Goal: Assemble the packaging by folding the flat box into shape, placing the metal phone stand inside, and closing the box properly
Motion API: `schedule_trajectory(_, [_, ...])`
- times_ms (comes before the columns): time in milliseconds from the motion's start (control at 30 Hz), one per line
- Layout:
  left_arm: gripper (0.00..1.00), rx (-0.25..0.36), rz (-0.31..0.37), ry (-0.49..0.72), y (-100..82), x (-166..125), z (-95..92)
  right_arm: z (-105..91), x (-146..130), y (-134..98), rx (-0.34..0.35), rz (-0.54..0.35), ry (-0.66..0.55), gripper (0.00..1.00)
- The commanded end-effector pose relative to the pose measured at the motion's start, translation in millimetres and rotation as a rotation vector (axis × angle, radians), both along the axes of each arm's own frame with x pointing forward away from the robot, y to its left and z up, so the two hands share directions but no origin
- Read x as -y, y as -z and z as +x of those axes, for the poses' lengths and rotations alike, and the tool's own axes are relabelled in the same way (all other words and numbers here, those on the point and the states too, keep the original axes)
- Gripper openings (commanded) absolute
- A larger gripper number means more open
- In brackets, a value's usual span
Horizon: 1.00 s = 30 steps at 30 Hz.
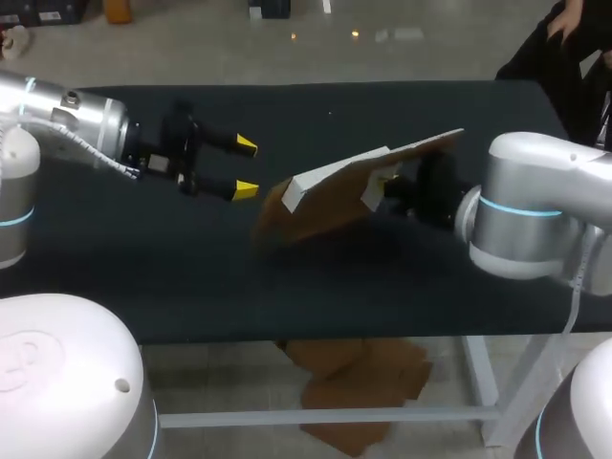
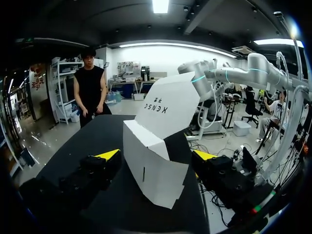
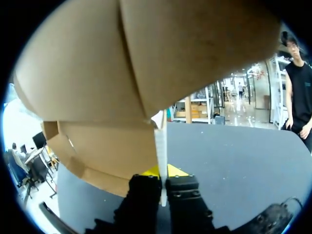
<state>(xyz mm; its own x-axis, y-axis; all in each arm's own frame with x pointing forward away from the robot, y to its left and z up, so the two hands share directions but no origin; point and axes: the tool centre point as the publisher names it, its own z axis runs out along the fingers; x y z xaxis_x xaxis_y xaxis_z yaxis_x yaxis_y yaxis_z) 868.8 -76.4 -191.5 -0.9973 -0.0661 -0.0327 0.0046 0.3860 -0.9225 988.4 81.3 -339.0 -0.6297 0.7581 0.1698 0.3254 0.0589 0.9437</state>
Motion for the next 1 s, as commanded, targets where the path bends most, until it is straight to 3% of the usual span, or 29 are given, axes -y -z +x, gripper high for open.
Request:
schedule_trajectory(33, [1.00,-0.001,0.006,-0.010,-3.2,-4.9,-3.9,4.3,12.3,2.3,0.034,0.074,-0.077,0.00])
schedule_trajectory(700, [1.00,-0.008,0.039,-0.045,-6.8,-22.2,0.6,13.6,10.9,-11.6,-0.099,0.032,-0.208,0.00])
schedule_trajectory(1000, [1.00,-0.021,0.065,-0.067,-7.5,-29.6,1.8,18.1,6.3,-17.8,-0.176,-0.056,-0.240,0.00])
